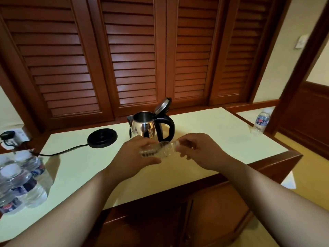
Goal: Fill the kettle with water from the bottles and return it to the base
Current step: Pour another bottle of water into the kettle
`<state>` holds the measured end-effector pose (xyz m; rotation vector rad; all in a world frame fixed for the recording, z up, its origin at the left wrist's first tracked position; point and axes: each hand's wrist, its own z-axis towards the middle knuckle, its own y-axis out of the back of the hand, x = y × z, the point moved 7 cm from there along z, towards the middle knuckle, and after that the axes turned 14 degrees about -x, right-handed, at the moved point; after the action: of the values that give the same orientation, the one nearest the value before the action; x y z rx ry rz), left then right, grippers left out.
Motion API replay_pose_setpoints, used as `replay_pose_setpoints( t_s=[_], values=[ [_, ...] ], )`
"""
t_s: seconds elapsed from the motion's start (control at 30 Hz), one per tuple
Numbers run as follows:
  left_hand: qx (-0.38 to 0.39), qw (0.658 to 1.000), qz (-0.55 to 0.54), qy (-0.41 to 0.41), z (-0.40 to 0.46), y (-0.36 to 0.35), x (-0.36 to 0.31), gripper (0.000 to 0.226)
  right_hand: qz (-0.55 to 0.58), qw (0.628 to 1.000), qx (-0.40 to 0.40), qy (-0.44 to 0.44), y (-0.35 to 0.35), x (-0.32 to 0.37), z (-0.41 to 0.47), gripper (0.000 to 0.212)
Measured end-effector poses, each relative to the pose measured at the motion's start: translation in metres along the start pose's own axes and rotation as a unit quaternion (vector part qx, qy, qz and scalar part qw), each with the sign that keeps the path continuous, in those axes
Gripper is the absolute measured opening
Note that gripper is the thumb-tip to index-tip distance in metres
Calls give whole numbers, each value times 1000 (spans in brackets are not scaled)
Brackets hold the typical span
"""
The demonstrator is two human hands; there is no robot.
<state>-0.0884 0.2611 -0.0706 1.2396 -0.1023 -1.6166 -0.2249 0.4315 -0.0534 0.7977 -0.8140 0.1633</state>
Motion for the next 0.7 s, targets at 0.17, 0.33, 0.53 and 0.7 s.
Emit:
replay_pose_setpoints(
  t_s=[0.17, 0.33, 0.53, 0.7],
  values=[
    [17, 1000, -3, -4, 9, -24, -12, 57, 19, 999, 11, -27, 19, -25, 5, 16],
    [70, 997, -1, 25, 26, -66, -27, 56, 37, 999, 9, 0, 55, -50, 5, 13],
    [68, 998, -8, 3, 50, -118, -56, 60, -5, 995, 45, -90, 88, -102, 14, 26],
    [74, 995, -61, 33, 69, -166, -74, 51, 20, 995, 46, -83, 128, -141, 19, 22]
  ],
)
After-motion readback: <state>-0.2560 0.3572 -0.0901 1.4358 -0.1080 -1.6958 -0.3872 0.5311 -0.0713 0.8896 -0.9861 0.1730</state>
